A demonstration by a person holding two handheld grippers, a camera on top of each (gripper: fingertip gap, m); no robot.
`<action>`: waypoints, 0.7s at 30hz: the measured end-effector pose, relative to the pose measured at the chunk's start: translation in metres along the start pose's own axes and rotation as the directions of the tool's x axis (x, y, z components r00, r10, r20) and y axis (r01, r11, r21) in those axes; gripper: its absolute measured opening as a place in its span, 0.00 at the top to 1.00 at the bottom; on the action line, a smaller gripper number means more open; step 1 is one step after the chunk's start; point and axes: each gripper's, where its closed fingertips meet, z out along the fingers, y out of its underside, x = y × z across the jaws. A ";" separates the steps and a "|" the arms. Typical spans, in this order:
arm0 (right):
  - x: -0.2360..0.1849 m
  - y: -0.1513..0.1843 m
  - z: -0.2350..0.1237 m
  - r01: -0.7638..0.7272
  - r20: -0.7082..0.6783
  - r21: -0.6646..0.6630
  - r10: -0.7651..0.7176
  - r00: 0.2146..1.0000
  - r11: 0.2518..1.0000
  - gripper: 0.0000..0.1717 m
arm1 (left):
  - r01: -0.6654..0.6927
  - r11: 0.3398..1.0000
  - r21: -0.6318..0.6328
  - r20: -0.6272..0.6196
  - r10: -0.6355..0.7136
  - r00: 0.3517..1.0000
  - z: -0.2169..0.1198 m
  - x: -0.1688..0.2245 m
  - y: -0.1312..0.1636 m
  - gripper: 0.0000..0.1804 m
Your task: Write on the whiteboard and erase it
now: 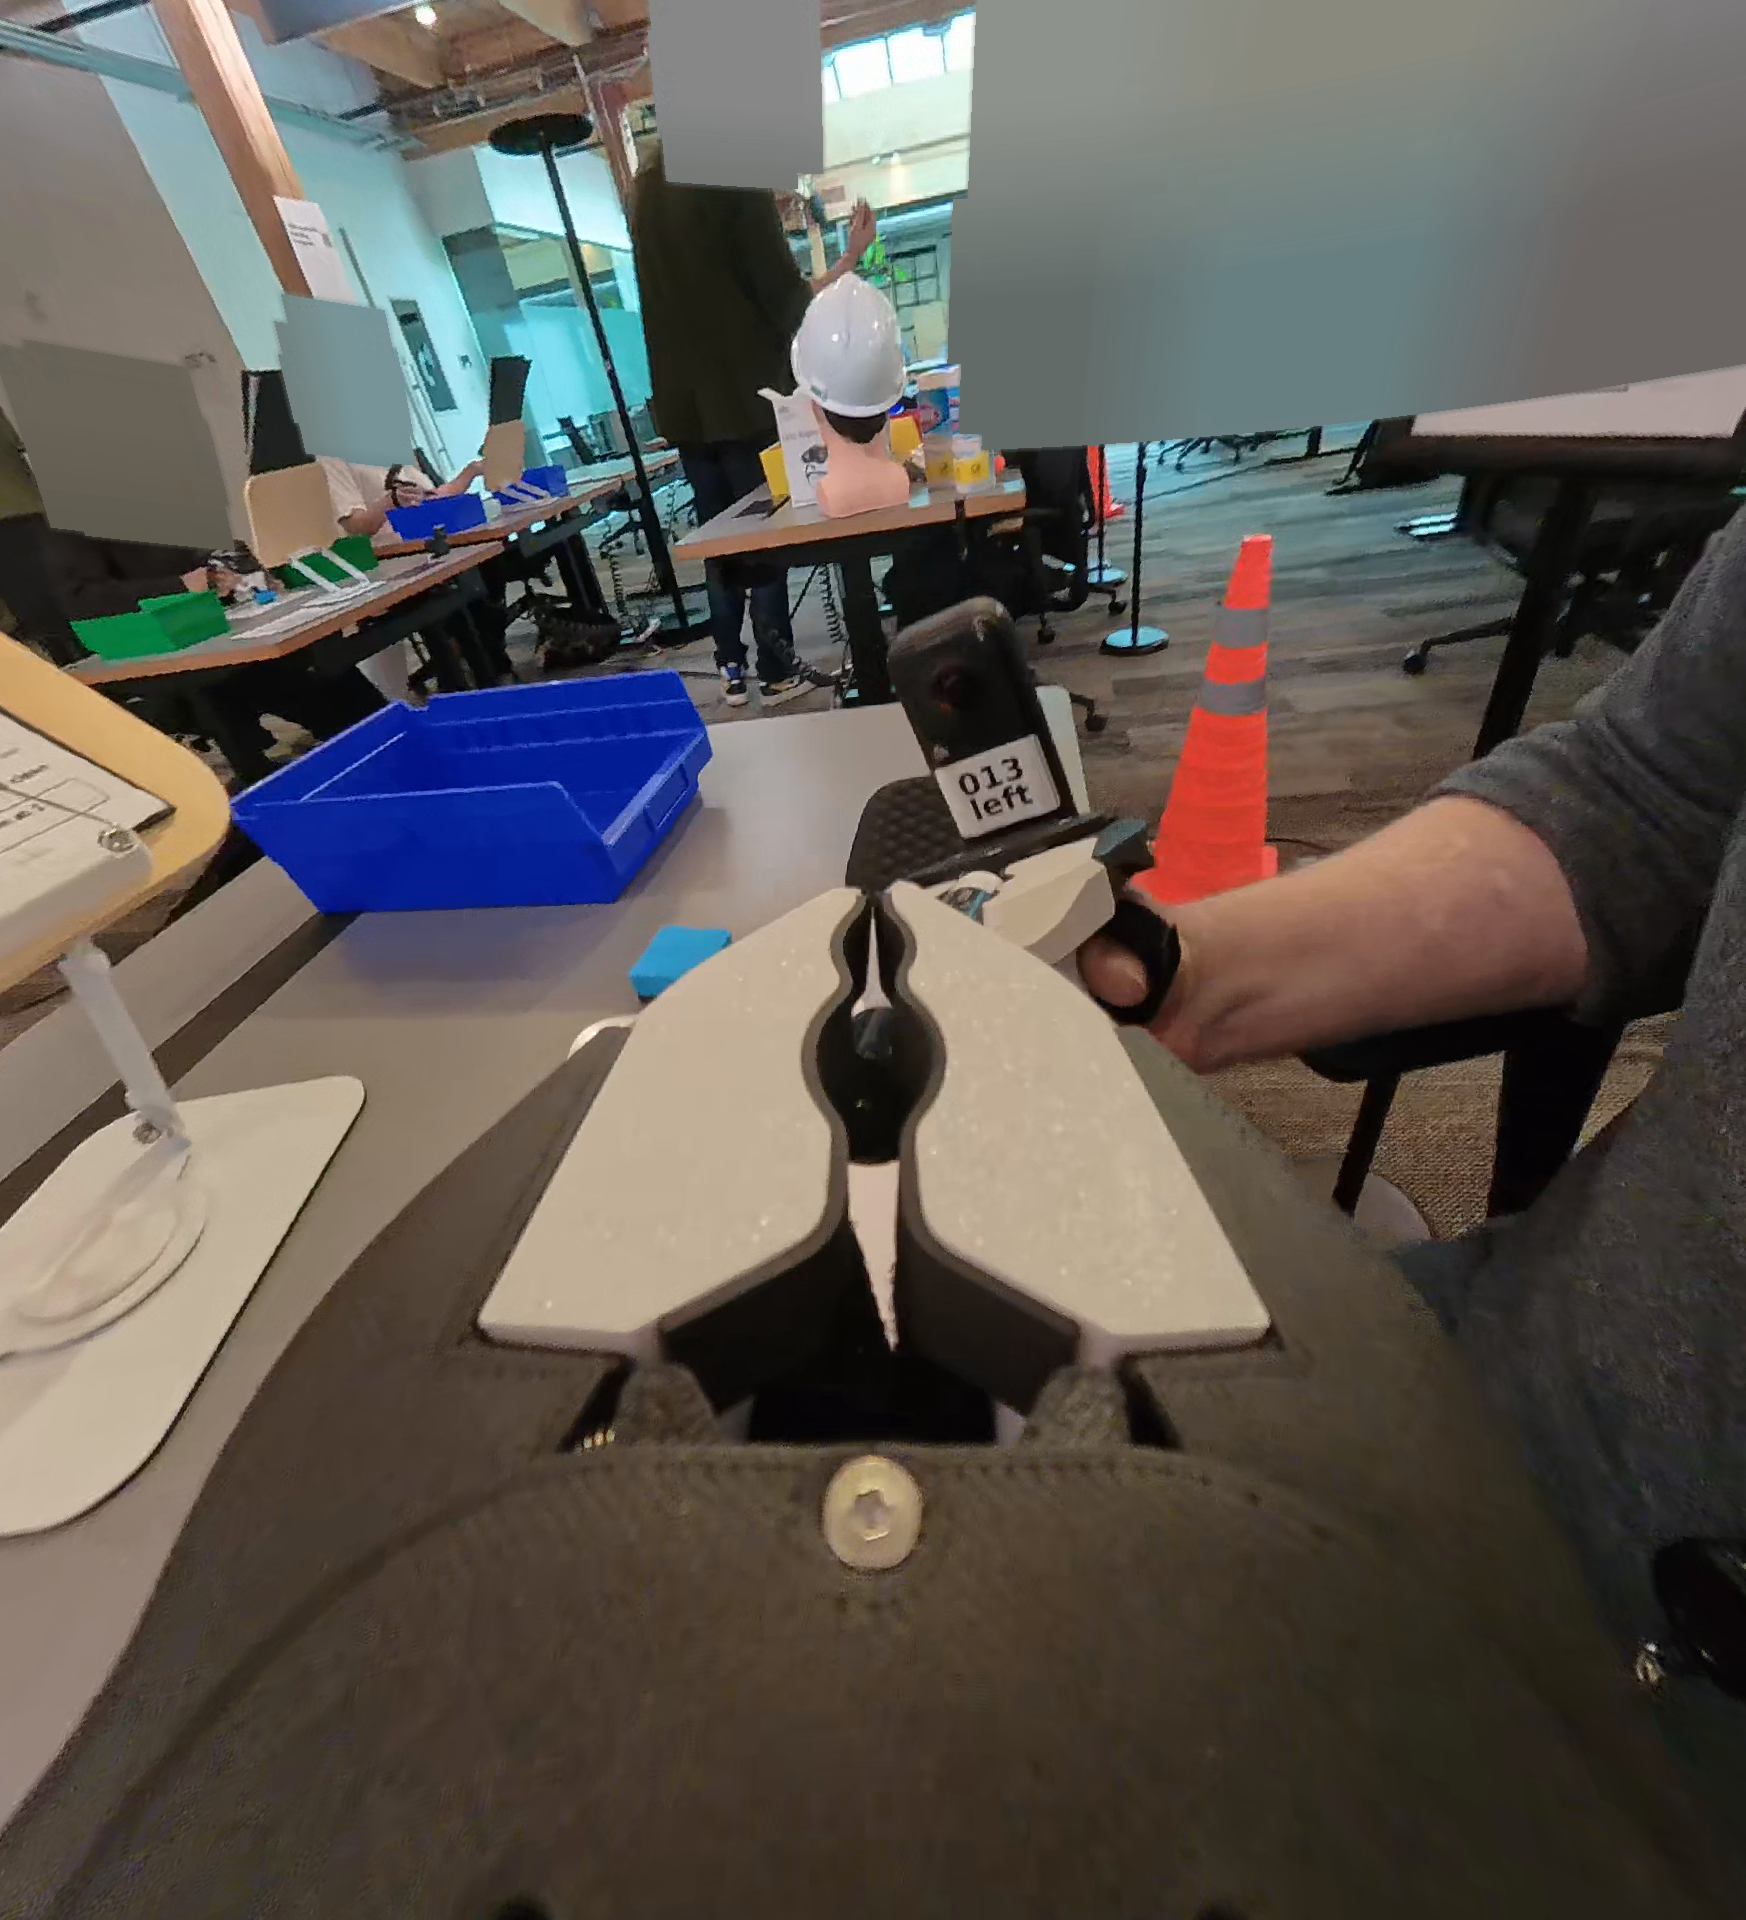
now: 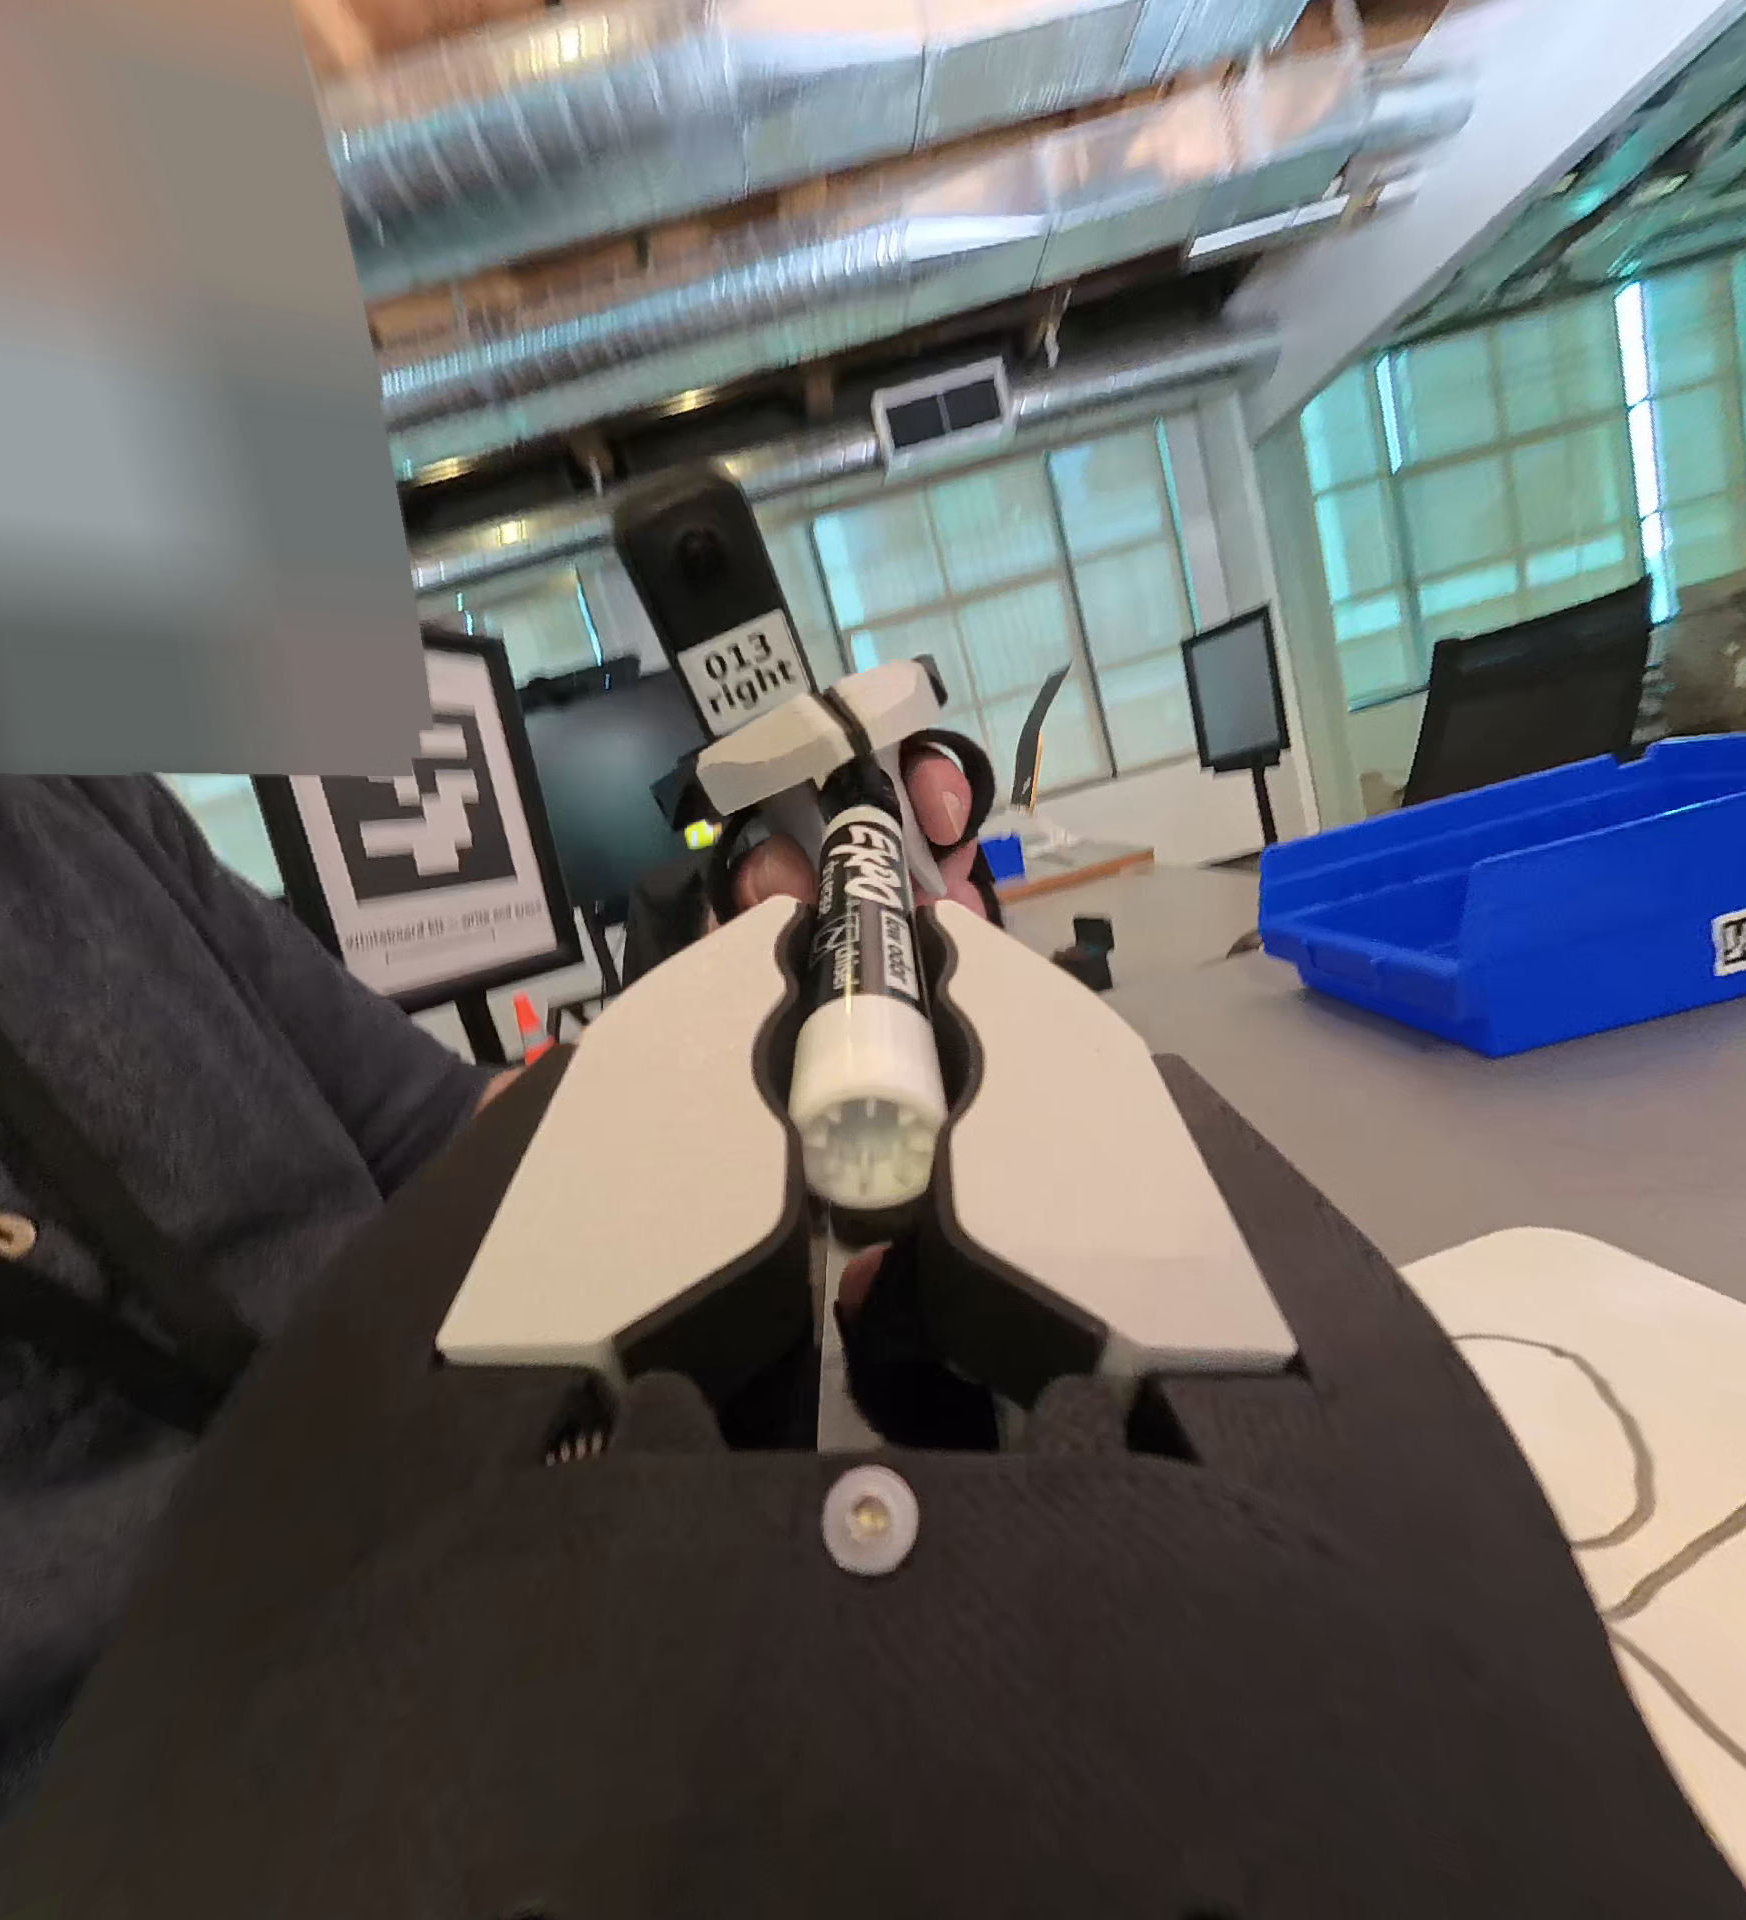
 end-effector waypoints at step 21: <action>0.023 -0.030 -0.037 -0.023 -0.050 0.116 0.029 0.998 0.993 0.88 | 0.065 0.995 -0.070 -0.106 -0.072 0.992 0.008 -0.026 0.005 0.85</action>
